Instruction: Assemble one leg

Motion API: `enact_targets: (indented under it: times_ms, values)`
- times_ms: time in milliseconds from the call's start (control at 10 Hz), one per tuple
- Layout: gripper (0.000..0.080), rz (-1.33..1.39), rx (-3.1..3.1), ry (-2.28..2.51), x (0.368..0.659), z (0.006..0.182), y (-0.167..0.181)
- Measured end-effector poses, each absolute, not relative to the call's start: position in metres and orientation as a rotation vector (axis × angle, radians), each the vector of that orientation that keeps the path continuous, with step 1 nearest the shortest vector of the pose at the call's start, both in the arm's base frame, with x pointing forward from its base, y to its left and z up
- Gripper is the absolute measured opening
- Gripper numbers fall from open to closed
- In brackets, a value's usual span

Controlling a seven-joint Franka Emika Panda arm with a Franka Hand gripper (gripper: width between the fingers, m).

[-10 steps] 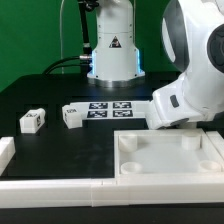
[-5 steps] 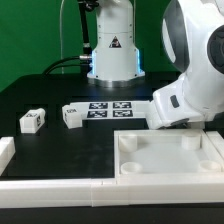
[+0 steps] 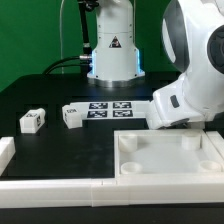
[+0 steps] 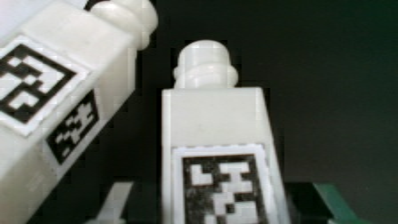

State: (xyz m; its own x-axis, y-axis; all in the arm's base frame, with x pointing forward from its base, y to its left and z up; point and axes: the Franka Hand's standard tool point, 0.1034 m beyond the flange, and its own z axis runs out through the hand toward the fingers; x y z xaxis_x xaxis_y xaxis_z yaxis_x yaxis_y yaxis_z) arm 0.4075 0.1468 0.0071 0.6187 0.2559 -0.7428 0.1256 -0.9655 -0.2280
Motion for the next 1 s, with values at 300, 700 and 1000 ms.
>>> enact_targets:
  times_ms: [300, 700, 1000]
  values:
    - [0.029, 1.332, -2.672, -0.332, 0.407, 0.045, 0.145]
    - [0.0291, 1.335, -2.678, -0.342, 0.416, 0.075, 0.143]
    - [0.0291, 0.973, -2.838, -0.317, 0.432, 0.069, 0.141]
